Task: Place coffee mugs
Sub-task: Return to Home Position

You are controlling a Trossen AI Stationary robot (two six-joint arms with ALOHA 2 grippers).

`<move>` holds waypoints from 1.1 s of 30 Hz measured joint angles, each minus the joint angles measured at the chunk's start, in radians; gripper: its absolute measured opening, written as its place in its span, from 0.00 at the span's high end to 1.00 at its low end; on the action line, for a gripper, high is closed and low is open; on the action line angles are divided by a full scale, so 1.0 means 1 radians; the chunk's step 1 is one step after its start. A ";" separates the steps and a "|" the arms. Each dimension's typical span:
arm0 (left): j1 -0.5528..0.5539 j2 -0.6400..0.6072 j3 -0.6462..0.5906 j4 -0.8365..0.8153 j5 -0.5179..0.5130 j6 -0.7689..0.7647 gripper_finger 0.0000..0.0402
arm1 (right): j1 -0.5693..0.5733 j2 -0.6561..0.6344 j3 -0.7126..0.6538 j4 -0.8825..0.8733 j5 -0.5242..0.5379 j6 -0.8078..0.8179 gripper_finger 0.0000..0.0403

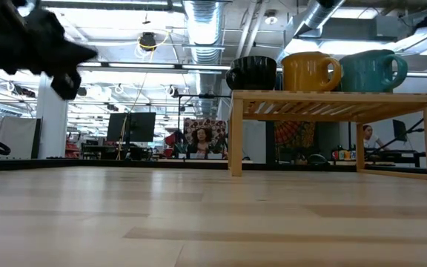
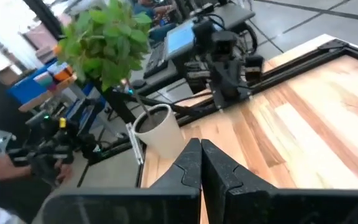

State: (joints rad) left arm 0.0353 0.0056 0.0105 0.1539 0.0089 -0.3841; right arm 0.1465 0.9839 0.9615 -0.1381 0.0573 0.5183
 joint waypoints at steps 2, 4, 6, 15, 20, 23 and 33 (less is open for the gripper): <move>0.001 0.001 0.000 -0.059 -0.035 -0.035 1.00 | 0.010 -0.012 0.000 -0.024 -0.004 -0.022 0.95; 0.000 0.001 0.000 -0.097 -0.040 -0.072 1.00 | 0.026 -0.029 -0.009 -0.057 -0.005 -0.059 0.95; 0.000 0.001 0.000 -0.132 -0.040 -0.085 1.00 | 0.042 -0.060 -0.047 -0.061 -0.006 -0.080 0.95; 0.000 0.003 -0.001 -0.127 -0.023 -0.088 1.00 | 0.063 -0.384 -0.382 -0.025 -0.015 -0.084 0.95; 0.000 0.003 -0.001 -0.127 -0.023 -0.088 1.00 | 0.063 -0.622 -0.567 0.015 -0.033 -0.174 0.95; 0.000 0.003 -0.001 -0.127 -0.023 -0.088 1.00 | 0.051 -0.756 -0.648 0.034 -0.012 -0.231 0.95; 0.000 0.001 -0.002 -0.128 -0.023 -0.088 1.00 | -0.110 -0.981 -0.806 0.068 -0.114 -0.254 0.95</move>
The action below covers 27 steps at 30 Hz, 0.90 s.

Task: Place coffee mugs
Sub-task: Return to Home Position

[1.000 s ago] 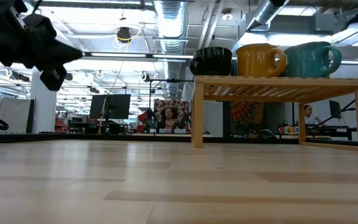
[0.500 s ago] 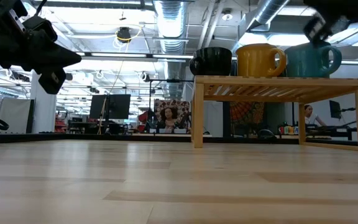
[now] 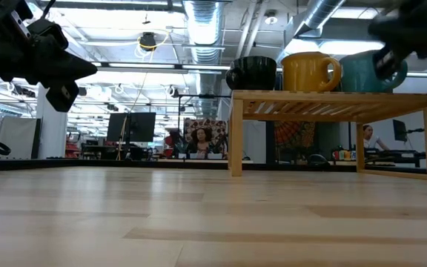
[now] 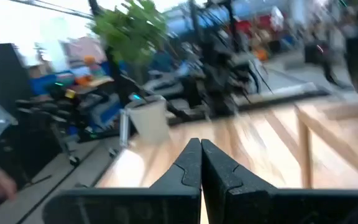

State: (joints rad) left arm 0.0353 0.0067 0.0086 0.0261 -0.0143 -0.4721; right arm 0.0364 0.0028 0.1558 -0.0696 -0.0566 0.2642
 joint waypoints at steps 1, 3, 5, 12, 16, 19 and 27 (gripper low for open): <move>0.000 0.000 0.000 0.001 0.000 0.000 1.00 | -0.014 0.005 0.000 0.017 -0.032 -0.017 0.95; 0.000 0.000 0.000 0.001 0.000 0.000 1.00 | -0.040 0.013 -0.012 0.034 -0.070 -0.027 0.95; 0.000 0.000 0.000 0.001 0.000 0.000 1.00 | -0.063 -0.002 -0.039 0.015 -0.080 -0.036 0.95; 0.000 0.000 0.000 0.000 0.002 0.000 1.00 | -0.106 0.001 -0.146 0.175 -0.105 -0.066 0.95; 0.000 0.000 0.000 0.000 0.002 0.000 1.00 | -0.105 0.000 -0.147 0.135 -0.127 -0.136 0.95; 0.000 0.000 0.000 0.000 0.002 0.000 1.00 | -0.104 0.010 -0.148 0.128 -0.127 -0.138 0.94; 0.000 0.000 0.000 0.000 0.002 0.000 1.00 | -0.104 0.037 -0.148 0.122 -0.126 -0.134 0.89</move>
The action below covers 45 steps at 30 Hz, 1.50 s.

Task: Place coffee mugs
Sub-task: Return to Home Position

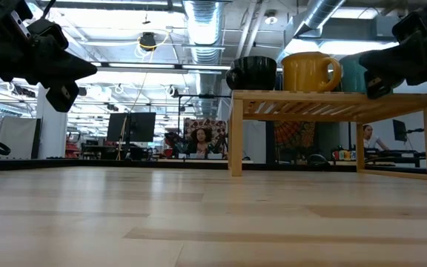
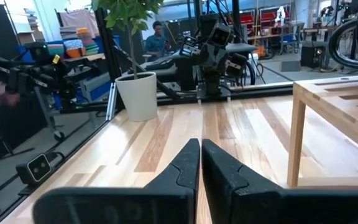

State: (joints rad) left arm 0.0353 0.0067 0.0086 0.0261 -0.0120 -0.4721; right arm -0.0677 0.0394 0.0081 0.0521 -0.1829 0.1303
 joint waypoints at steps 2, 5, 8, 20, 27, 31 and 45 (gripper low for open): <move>0.000 0.000 0.000 0.000 0.000 0.000 1.00 | 0.000 0.000 0.000 -0.002 0.000 0.000 0.89; 0.000 0.000 0.000 0.000 0.000 0.000 1.00 | 0.000 0.000 -0.001 -0.003 0.000 0.000 0.89; 0.000 0.000 0.000 0.000 0.000 0.000 1.00 | 0.000 0.000 -0.001 -0.004 0.000 0.000 0.88; -0.005 -0.007 0.001 0.003 0.008 0.117 1.00 | 0.000 0.000 -0.002 -0.006 0.000 0.003 0.88; -0.002 -0.007 0.001 -0.004 0.003 0.470 1.00 | 0.000 0.000 -0.002 -0.007 0.000 0.003 0.88; -0.002 -0.003 0.001 -0.002 0.003 0.446 1.00 | 0.000 0.000 -0.002 -0.007 0.000 0.003 0.88; -0.002 0.026 0.006 -0.023 0.001 0.417 1.00 | 0.000 0.000 -0.003 -0.007 0.000 0.000 0.88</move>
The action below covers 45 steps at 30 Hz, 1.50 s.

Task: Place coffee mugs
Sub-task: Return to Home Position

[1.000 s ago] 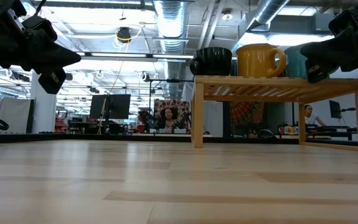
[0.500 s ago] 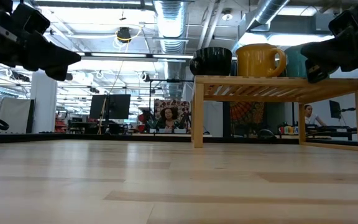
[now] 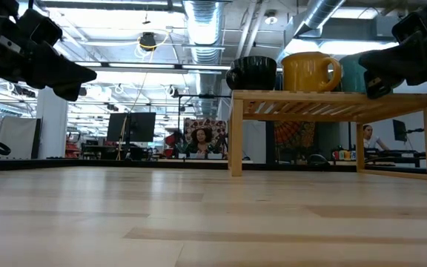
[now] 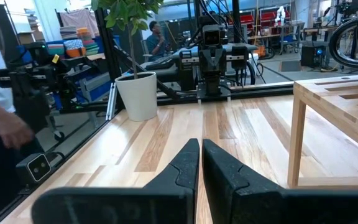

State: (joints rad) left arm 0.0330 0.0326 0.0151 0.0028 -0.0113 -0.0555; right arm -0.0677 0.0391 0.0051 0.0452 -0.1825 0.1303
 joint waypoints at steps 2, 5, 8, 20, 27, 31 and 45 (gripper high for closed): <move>0.000 0.000 0.000 -0.001 0.000 0.000 1.00 | 0.000 0.000 0.000 0.000 0.000 0.000 0.88; 0.000 0.000 0.001 -0.002 0.000 0.000 1.00 | 0.000 0.000 0.000 0.000 0.000 0.000 0.88; 0.000 0.000 0.002 -0.003 0.000 0.000 1.00 | 0.000 0.000 0.000 0.000 0.000 0.000 0.88; -0.019 0.000 0.003 -0.005 -0.005 -0.001 1.00 | 0.000 0.000 0.000 0.000 0.000 0.001 0.88; -0.051 0.000 0.003 -0.006 0.002 -0.001 1.00 | 0.000 0.000 0.000 0.000 0.000 0.001 0.88; -0.051 0.000 0.004 -0.006 0.002 -0.001 1.00 | 0.000 0.000 0.000 0.000 0.000 0.002 0.88; -0.051 0.000 0.004 -0.005 0.001 -0.001 1.00 | 0.000 0.000 0.000 0.000 0.000 0.002 0.88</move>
State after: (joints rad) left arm -0.0181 0.0326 0.0189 -0.0025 -0.0103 -0.0566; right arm -0.0673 0.0391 0.0051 0.0456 -0.1822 0.1326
